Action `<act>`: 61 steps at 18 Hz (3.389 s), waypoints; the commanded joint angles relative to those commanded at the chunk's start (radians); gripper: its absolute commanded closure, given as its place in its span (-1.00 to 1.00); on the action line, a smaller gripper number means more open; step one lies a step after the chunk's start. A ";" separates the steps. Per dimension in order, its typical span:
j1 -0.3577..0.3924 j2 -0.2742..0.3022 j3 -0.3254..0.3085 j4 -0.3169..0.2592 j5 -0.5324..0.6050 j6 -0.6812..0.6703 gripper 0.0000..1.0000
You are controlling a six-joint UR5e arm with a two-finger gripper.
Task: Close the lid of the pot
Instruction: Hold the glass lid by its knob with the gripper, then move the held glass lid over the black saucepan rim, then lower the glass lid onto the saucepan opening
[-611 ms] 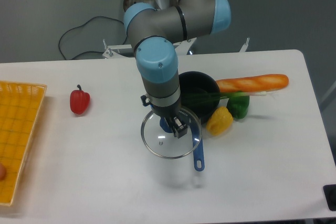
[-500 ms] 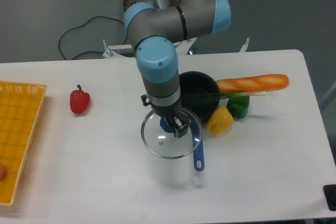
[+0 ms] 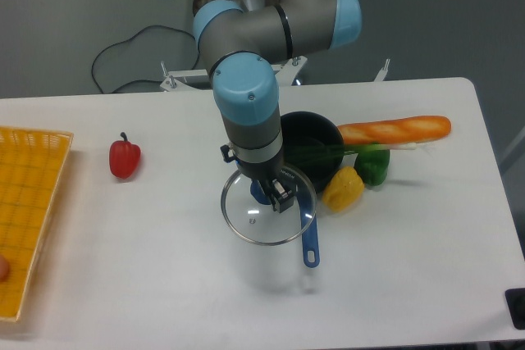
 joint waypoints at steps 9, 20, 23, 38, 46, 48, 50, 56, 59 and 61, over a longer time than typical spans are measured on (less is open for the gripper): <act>0.003 0.026 -0.028 -0.043 0.107 0.107 -0.11; 0.011 0.028 -0.014 -0.072 0.221 0.238 -0.11; 0.029 0.029 -0.015 -0.074 0.227 0.334 -0.11; 0.031 0.060 -0.158 -0.063 0.287 0.362 -0.13; 0.026 0.090 -0.229 -0.063 0.287 0.362 -0.13; 0.026 0.094 -0.232 -0.063 0.287 0.361 -0.13; 0.022 0.094 -0.236 -0.063 0.290 0.357 -0.13; 0.018 0.095 -0.245 -0.061 0.290 0.353 -0.13; 0.017 0.091 -0.244 -0.061 0.291 0.348 -0.13; 0.015 0.092 -0.245 -0.061 0.295 0.347 -0.13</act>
